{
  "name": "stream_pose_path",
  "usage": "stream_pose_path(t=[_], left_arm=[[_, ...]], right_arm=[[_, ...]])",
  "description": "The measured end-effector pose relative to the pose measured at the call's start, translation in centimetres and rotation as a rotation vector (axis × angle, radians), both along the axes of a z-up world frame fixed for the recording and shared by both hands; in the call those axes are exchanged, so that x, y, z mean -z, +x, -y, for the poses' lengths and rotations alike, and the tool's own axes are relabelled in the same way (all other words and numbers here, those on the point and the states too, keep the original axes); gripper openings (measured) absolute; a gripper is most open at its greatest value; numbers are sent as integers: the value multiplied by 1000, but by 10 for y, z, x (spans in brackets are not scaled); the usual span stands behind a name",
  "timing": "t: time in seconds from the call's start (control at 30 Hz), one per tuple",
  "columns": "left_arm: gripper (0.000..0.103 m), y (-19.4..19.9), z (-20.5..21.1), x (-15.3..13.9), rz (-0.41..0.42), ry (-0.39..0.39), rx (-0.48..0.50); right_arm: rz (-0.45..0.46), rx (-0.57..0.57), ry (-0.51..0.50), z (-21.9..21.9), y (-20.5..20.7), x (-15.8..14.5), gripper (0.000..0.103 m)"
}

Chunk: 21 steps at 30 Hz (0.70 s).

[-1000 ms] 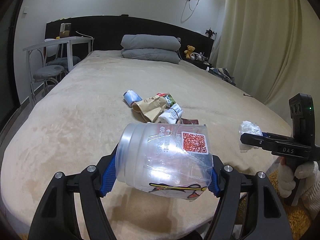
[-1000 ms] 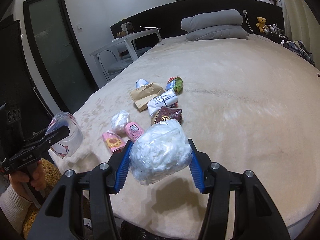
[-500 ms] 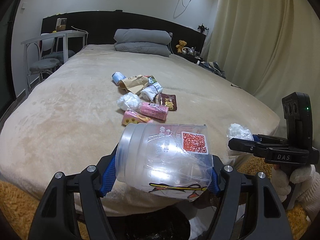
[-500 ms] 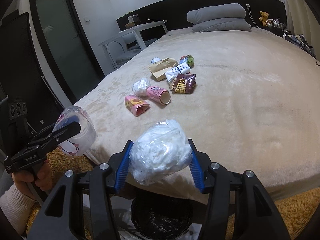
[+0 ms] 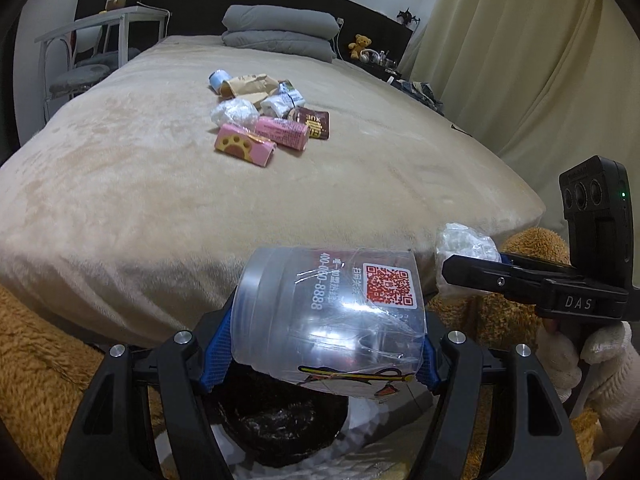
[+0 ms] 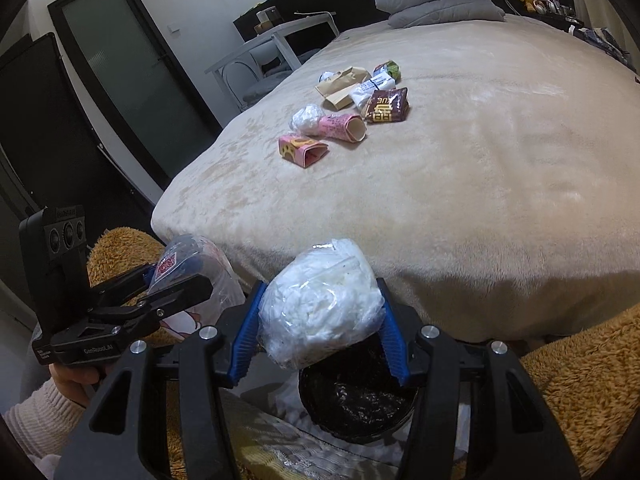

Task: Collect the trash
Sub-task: 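Carry the cup and bag down to the black bin with both tools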

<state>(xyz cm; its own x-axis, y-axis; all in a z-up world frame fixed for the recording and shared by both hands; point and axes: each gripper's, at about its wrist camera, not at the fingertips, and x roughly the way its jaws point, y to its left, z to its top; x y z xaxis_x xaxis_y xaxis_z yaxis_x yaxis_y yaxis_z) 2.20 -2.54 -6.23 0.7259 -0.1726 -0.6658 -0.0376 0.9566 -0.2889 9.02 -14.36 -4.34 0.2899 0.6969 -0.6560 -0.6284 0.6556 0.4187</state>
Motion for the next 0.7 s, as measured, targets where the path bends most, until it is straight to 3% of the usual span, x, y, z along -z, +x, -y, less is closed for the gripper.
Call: stream_pose_path(t=[0.17,0.33,0.7], left_arm=[[70,2,-5,20,-111,-88,1],[70,10,-8,37,-193,-119,6],[70,30,1,83,-435,-108,42]], right_arm=[[-113,-5,-6,-1,5,17,54],[-206,-3,-42,-5,13,36,54],[-336,-13,-140,-25,17,71,54]])
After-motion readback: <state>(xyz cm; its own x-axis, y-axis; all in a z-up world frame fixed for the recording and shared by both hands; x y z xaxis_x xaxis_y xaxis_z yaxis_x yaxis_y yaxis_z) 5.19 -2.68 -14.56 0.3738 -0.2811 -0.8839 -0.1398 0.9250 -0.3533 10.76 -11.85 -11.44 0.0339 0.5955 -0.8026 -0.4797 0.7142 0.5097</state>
